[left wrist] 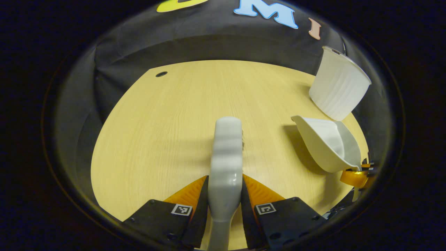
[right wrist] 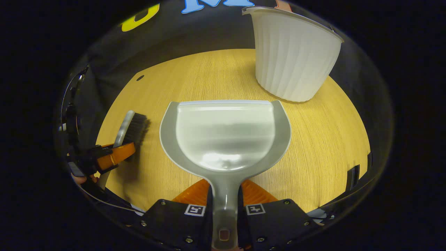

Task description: Pick up the small broom and dustpan from the desktop, sweep the trash into the dustpan with the broom, and then empty the trash into the garbage bin.

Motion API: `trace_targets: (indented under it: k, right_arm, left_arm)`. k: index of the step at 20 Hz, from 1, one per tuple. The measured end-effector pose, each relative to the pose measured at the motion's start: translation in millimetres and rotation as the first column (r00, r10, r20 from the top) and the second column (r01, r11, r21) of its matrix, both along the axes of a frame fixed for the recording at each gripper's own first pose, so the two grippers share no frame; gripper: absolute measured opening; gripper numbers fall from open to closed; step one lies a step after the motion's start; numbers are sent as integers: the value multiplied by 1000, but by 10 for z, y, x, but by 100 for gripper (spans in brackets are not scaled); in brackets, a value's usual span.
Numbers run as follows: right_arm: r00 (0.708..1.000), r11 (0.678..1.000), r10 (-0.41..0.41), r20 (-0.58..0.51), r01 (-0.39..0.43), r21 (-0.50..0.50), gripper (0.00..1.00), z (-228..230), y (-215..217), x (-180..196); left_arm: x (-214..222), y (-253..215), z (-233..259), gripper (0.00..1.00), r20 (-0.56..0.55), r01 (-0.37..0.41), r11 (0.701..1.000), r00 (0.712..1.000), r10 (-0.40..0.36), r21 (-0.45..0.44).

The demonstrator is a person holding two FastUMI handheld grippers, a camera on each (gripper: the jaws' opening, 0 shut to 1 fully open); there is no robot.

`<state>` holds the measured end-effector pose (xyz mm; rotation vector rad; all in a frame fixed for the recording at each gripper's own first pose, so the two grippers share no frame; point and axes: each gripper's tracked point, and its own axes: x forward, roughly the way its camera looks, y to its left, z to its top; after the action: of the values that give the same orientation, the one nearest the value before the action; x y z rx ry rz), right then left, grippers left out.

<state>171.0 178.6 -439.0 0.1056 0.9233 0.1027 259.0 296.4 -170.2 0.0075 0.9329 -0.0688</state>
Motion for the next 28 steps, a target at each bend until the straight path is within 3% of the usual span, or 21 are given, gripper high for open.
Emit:
trace_targets:
  k: [1,2,12,20,22,24,25,27,28]
  right_arm:
    - [1000,1000,-10,-2,10,1,23,-11,9,3]
    - [1000,1000,-19,-4,19,4,28,-14,16,8]
    - [1000,999,6,-23,-7,-42,31,-19,-19,-11]
    - [1000,1000,12,-22,-12,-5,39,-14,2,-66]
    - [1000,1000,15,-22,-15,-2,39,-9,-5,-77]
    - [999,1000,27,-26,-27,1,49,23,-11,-105]
    - [999,999,33,-23,-33,1,49,28,-5,-108]
    - [999,999,49,-16,-49,14,65,79,22,-135]
    - [999,999,50,-11,-50,8,69,84,4,-160]
  left_arm:
    - [20,-24,-15,50,-3,-1,1000,1000,1,-1]
    - [10,-28,-22,50,-6,2,1000,1000,-2,-3]
    - [83,-121,-67,54,-1,11,999,1000,-11,40]
    - [315,-163,201,56,22,15,998,1000,-16,60]
    - [401,-187,307,74,33,19,998,999,-21,59]
    - [505,-207,430,83,46,18,998,999,-21,54]
    - [566,-209,506,91,57,15,998,998,-18,55]
    - [705,-207,668,94,77,6,999,997,-10,52]
    - [778,-201,757,94,85,-5,999,996,0,51]
